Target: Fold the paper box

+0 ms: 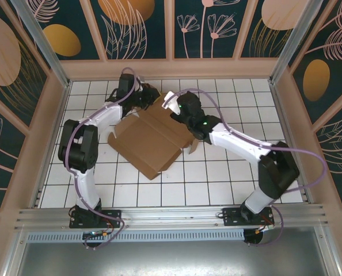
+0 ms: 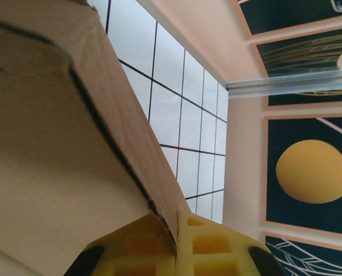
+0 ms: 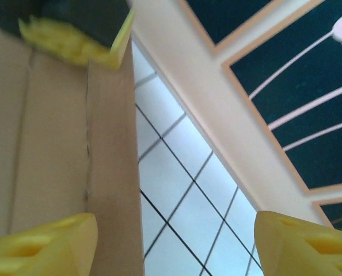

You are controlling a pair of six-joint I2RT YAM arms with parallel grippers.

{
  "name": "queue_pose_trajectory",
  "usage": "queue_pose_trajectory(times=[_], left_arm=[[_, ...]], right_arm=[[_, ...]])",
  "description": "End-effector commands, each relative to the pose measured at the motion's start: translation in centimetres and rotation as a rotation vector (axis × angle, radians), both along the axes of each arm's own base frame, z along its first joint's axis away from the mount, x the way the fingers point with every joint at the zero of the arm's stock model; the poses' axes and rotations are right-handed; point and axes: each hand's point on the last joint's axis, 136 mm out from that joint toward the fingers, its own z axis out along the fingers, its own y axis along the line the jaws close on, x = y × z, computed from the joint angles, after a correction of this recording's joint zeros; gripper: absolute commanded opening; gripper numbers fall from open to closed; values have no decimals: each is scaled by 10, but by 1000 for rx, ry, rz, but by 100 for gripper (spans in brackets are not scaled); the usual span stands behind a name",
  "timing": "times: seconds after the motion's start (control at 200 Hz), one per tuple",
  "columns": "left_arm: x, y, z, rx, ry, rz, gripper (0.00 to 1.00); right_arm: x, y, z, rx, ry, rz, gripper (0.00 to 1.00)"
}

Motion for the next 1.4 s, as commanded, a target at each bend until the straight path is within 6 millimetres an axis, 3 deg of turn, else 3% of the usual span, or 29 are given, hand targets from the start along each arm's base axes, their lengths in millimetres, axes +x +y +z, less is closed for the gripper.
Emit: queue_pose_trajectory(times=[0.0,0.13,0.295,0.44,0.59,0.691,0.821,0.916,1.061,1.371,1.391], left_arm=[[6,10,51,-122,-177,81,0],[-1,15,59,-176,-244,106,0],[-7,21,63,-222,-297,118,0],[-6,20,62,-232,-305,111,0],[-4,18,54,-221,-292,101,0],[-4,19,47,-202,-281,104,0],[-4,26,35,-136,-262,133,0],[-6,30,27,-105,-244,152,0],[-7,41,19,-52,-224,206,0],[-14,75,1,67,-173,366,0],[-16,77,13,59,-195,374,0]], right_arm=[[-26,10,49,280,62,77,72],[-47,15,53,408,163,122,68],[-81,33,35,531,365,206,54],[-115,62,-14,448,485,225,35],[-151,101,-98,288,657,253,21],[-159,120,-137,238,717,239,12],[-154,131,-172,214,774,181,2],[-155,129,-200,161,819,138,0],[-161,104,-235,69,867,71,0],[-157,41,-252,38,952,-101,0],[-156,38,-254,35,956,-113,0]])
